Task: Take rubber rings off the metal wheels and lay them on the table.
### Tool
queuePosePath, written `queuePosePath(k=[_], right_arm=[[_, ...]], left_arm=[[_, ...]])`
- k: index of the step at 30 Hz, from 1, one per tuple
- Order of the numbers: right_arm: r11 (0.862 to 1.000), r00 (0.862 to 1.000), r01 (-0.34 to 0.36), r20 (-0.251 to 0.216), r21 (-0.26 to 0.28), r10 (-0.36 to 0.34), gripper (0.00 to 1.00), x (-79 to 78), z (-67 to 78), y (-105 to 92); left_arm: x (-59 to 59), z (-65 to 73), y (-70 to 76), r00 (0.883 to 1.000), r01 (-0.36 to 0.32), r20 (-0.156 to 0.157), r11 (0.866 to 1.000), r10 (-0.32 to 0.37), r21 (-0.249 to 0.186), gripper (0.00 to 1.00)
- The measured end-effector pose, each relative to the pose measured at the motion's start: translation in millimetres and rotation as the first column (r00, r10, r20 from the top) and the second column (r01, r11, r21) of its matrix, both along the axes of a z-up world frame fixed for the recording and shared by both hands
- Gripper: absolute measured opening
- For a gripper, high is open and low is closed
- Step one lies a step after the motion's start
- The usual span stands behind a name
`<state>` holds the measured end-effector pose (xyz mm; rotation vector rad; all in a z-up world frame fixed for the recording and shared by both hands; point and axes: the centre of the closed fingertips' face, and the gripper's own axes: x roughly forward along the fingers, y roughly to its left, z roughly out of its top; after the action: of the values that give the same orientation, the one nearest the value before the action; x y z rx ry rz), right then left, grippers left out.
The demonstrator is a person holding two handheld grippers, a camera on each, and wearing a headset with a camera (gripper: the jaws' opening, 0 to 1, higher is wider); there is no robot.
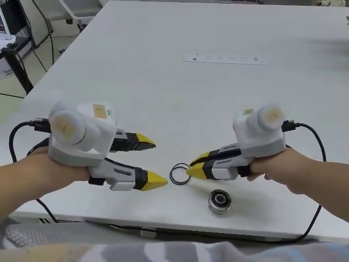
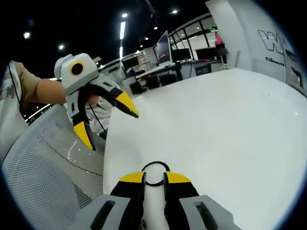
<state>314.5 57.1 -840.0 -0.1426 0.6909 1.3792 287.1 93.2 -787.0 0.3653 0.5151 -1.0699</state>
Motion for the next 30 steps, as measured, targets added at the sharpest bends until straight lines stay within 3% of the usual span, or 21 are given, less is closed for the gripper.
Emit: queuePosePath(k=[12, 30], right_arm=[[0.999, 0.999, 0.012, 0.035, 0.042, -0.013, 0.26, 3.5, 15.5, -6.1], [0.992, 0.992, 0.1, 0.069, 0.072, -0.105, 0.29, 19.9, 35.4, -46.6]], left_arm=[[4.9, 1.3, -1.1, 1.0, 0.001, 0.002, 1.0, -0.001, 0.003, 0.5], [20.1, 4.5, -14.5, 1.0, 0.004, -0.007, 1.0, -0.005, -0.019, 0.49]])
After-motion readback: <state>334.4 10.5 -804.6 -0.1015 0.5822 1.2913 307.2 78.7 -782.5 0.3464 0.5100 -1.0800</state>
